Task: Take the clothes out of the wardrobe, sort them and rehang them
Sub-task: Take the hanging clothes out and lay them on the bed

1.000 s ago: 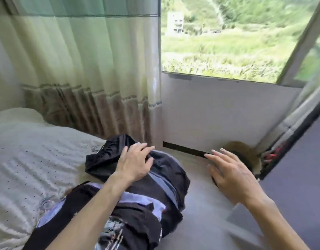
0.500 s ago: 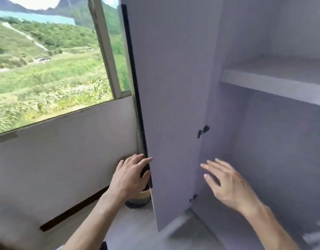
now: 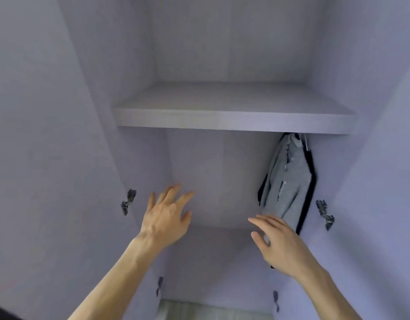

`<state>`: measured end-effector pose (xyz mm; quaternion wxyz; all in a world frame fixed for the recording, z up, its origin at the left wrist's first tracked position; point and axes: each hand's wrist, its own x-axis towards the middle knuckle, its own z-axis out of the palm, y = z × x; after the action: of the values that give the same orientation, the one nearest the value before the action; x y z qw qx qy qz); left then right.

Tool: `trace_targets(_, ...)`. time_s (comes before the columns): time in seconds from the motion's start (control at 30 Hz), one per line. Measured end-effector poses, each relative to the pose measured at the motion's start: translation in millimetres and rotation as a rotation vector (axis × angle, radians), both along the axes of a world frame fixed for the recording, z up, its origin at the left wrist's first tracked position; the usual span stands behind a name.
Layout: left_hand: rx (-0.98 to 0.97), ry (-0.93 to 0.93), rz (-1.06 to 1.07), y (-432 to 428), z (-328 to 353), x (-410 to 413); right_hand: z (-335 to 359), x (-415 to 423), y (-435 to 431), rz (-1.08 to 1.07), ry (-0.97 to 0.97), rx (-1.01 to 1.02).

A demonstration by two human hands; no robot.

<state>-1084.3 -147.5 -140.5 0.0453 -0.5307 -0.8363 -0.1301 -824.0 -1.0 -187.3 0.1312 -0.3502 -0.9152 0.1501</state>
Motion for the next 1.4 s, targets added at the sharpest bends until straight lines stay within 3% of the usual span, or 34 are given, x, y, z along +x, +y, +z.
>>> trace_targets(0.13,0.159,0.131,-0.128,74.8,23.9,-6.2,0.7,13.6,41.2,-0.127,-0.006,0.005)
trace_targets(0.27,0.348,0.281,-0.161,146.3,64.6,-19.1,7.7,13.0,91.8,-0.22,-0.025,-0.093)
trace_targets(0.37,0.387,0.342,-0.149,195.1,84.2,-33.9,13.9,4.2,138.8,-0.319,-0.039,-0.105)
trace_targets(0.57,0.469,0.464,-0.11,248.9,61.9,-58.5,13.9,-15.7,234.2,-0.603,0.018,-0.078)
trace_targets(0.77,0.714,0.578,-0.107,267.3,47.8,-69.6,1.6,-35.0,287.2,-0.641,0.072,-0.046)
trace_targets(0.87,0.746,0.603,-0.111,271.5,44.5,-73.7,2.6,-52.4,298.6,-0.603,0.159,-0.243)
trace_targets(1.0,0.755,0.619,-0.107,276.6,44.1,-76.7,-1.2,-66.2,319.3,-0.548,0.529,-0.883)
trace_targets(1.07,0.757,0.622,-0.106,277.6,43.7,-78.1,-4.2,-64.8,323.7,-0.511,0.624,-1.059)
trace_targets(1.4,0.758,0.653,-0.113,280.2,42.7,-83.0,0.4,-79.7,307.1,-0.269,0.791,-1.22)
